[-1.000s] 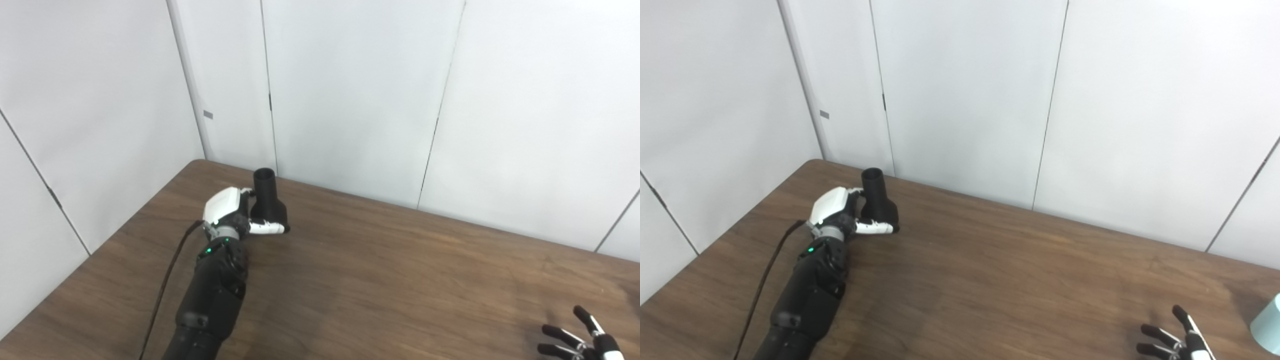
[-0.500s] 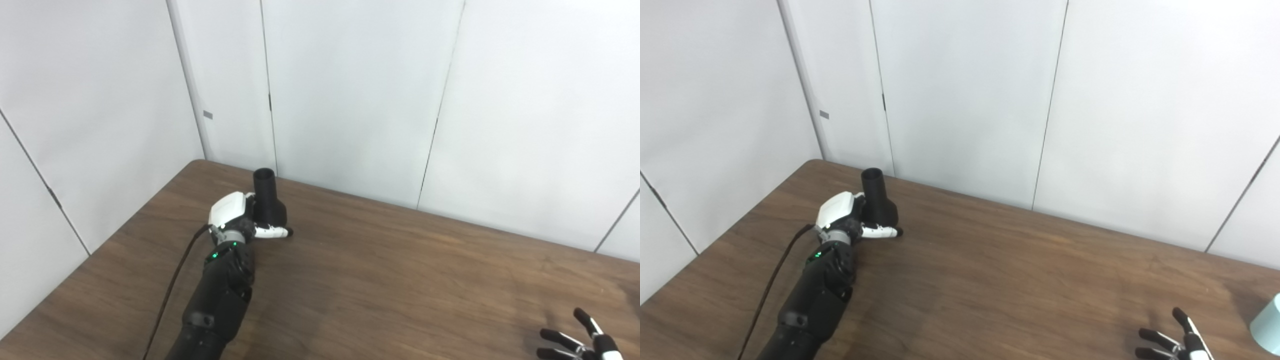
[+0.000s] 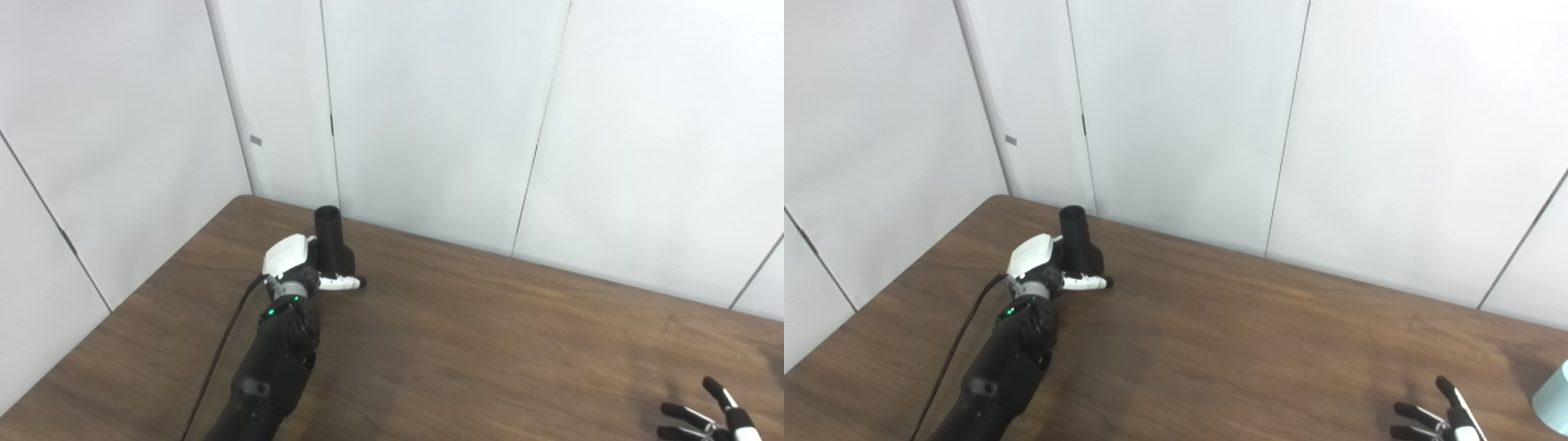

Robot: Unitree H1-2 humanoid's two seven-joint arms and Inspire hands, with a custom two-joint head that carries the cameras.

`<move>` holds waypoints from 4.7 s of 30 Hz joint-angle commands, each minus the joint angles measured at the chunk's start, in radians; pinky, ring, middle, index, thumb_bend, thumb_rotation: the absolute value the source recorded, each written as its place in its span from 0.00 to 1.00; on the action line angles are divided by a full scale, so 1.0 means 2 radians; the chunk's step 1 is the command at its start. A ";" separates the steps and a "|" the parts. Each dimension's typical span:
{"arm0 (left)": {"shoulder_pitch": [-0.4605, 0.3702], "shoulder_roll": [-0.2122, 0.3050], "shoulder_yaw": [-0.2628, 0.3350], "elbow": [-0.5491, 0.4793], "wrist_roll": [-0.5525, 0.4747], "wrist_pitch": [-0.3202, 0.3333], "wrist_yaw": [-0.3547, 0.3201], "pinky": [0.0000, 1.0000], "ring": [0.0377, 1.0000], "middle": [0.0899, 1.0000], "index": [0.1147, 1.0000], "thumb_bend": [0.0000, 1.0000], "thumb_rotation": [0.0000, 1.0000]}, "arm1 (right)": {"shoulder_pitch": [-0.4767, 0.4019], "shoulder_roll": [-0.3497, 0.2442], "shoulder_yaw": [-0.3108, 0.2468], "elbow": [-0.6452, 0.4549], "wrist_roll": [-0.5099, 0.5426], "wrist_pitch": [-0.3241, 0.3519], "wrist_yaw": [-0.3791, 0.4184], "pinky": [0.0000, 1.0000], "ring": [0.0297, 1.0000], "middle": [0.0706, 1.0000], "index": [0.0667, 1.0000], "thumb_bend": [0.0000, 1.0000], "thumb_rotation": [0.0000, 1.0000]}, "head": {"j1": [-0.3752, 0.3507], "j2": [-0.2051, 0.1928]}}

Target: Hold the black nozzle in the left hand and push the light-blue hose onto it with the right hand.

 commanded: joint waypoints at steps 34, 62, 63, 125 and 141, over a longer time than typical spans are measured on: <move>0.049 0.018 -0.099 -0.064 -0.021 -0.085 0.199 1.00 0.68 0.40 0.45 0.52 0.00 | -0.011 0.008 0.019 0.027 -0.008 -0.057 -0.002 0.59 0.62 0.71 0.97 0.40 1.00 | -0.097 0.023; 0.159 -0.052 -0.231 -0.233 0.001 -0.202 0.127 1.00 0.65 0.38 0.46 0.52 0.00 | -0.017 0.032 0.062 0.024 -0.059 -0.084 -0.025 0.54 0.58 0.66 0.90 0.52 1.00 | -0.179 0.054; 0.162 -0.055 -0.236 -0.233 0.003 -0.206 0.125 1.00 0.65 0.38 0.46 0.52 0.00 | -0.016 0.033 0.063 0.021 -0.058 -0.083 -0.025 0.54 0.58 0.66 0.90 0.51 1.00 | -0.182 0.056; 0.157 -0.063 -0.244 -0.191 -0.008 -0.274 0.087 1.00 0.73 0.38 0.46 0.52 0.00 | -0.191 -0.270 0.028 -0.034 -0.328 -0.005 0.064 0.73 0.84 0.83 0.75 0.85 0.22 | -0.348 0.065; 0.160 -0.062 -0.243 -0.201 -0.005 -0.270 0.073 1.00 0.71 0.38 0.46 0.52 0.00 | -0.289 -0.289 0.116 0.193 -0.427 -0.031 0.102 0.91 0.96 0.84 0.79 0.99 0.18 | -0.364 0.067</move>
